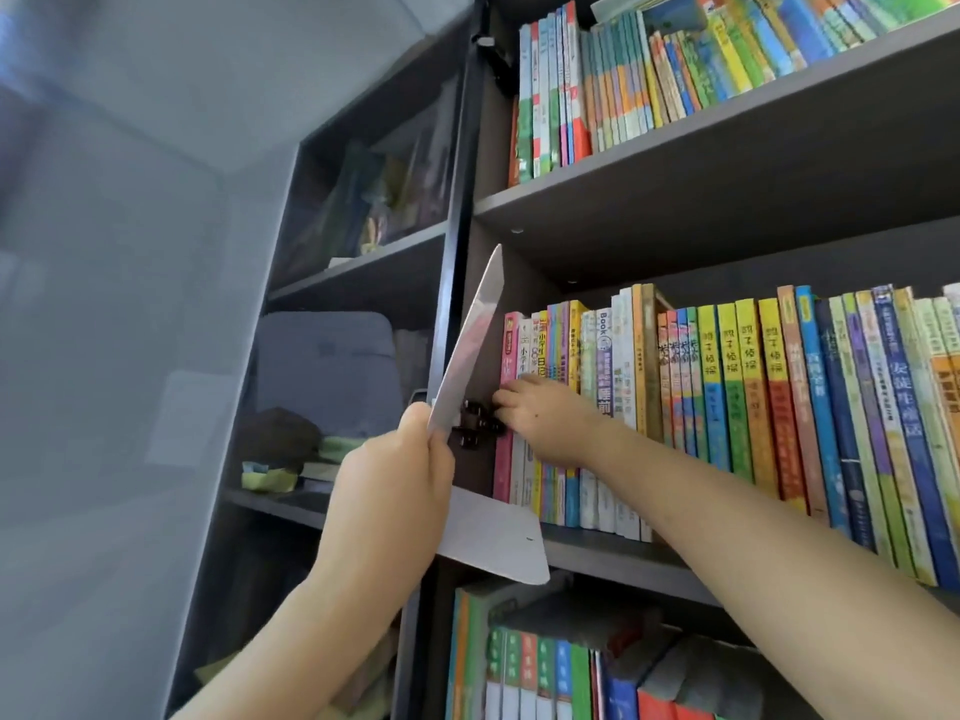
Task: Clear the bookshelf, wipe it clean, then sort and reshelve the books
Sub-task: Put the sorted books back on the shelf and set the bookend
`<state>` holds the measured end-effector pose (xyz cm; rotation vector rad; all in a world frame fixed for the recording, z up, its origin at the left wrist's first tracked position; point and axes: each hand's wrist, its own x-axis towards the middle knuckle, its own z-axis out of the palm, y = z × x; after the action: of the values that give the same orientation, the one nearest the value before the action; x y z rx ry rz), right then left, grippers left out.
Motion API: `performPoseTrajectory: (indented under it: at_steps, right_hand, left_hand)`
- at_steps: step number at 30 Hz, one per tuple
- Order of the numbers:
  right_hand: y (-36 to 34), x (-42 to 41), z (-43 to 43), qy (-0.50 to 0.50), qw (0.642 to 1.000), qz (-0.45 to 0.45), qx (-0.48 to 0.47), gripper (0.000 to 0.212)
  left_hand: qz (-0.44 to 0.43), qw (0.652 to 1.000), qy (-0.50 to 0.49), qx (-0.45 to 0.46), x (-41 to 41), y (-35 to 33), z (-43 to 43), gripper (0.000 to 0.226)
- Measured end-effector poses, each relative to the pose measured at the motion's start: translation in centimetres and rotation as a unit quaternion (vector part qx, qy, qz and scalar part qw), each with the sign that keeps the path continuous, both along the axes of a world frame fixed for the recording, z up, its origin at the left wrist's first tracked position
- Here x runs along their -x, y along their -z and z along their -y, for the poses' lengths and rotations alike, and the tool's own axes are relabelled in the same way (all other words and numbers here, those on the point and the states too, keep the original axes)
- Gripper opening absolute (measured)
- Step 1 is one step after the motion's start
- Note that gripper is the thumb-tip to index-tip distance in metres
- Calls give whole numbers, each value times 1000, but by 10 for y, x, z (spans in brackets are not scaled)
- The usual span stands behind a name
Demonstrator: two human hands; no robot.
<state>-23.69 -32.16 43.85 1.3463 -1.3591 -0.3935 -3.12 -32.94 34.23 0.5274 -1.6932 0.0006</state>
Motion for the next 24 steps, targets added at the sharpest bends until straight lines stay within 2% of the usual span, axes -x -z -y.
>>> performPoseTrajectory:
  at_steps: [2,6,10,13,16,24]
  right_hand:
    - [-7,1,5,-3,1000,10,-14,42]
    - [-20,2,5,4,999,-5,-52,46]
    - [-21,9,2,27,997,-15,-67,52]
    - [-21,9,3,30,997,-35,-59,51]
    - [-18,4,6,37,996,-73,-38,44]
    - [-18,13,12,21,995,-90,-37,40]
  left_hand:
    - [3,1000,3,-5,0,-3,4,34]
    - [-5,1000,21,10,4,-5,6,20]
    - [-2,1000,22,4,8,-5,6,22]
    - [-3,1000,27,6,10,-5,5,26]
    - [2,1000,22,3,10,-8,5,18]
    - [-14,1000,22,2,6,-14,6,17]
